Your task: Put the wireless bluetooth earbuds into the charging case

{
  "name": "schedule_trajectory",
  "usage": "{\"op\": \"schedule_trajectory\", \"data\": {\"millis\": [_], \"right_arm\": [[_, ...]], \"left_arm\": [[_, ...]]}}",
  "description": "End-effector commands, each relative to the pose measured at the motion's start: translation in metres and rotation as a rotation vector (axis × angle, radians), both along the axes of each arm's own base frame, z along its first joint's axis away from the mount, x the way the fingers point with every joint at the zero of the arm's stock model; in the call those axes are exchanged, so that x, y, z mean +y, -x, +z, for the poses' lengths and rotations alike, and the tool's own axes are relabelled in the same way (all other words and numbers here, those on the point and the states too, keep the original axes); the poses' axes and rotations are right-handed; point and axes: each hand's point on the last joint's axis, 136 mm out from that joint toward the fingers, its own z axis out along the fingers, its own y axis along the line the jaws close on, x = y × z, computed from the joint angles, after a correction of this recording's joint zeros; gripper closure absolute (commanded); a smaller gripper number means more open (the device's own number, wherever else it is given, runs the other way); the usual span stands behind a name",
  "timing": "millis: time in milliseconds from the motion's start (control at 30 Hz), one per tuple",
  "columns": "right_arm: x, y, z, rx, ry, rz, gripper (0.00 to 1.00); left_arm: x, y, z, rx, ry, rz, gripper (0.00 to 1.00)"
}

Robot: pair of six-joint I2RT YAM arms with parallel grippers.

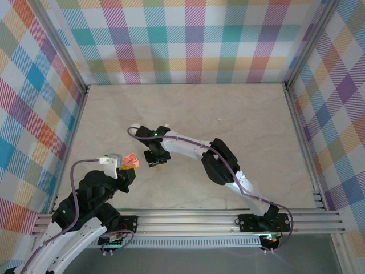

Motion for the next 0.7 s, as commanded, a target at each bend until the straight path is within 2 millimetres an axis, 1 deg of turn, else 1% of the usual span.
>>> {"op": "schedule_trajectory", "data": {"millis": [0,133,300,467,667], "right_arm": [[-0.008,-0.001,-0.001,-0.024,0.036,0.030,0.71],[-0.018,-0.008,0.002,-0.029,0.040,0.020,0.71],[-0.042,-0.021,0.004,-0.037,0.049,-0.012,0.72],[-0.075,-0.036,0.006,-0.040,0.045,-0.075,0.72],[-0.124,-0.052,0.007,-0.036,0.057,-0.158,0.73]], "left_arm": [[0.002,0.000,0.008,-0.011,0.020,0.014,1.00],[-0.001,-0.002,0.007,-0.004,0.021,0.011,1.00],[-0.009,-0.005,0.003,0.013,0.023,-0.014,1.00],[-0.020,-0.011,0.001,0.025,0.029,-0.037,1.00],[-0.036,-0.022,0.002,0.035,0.038,-0.067,1.00]]}}
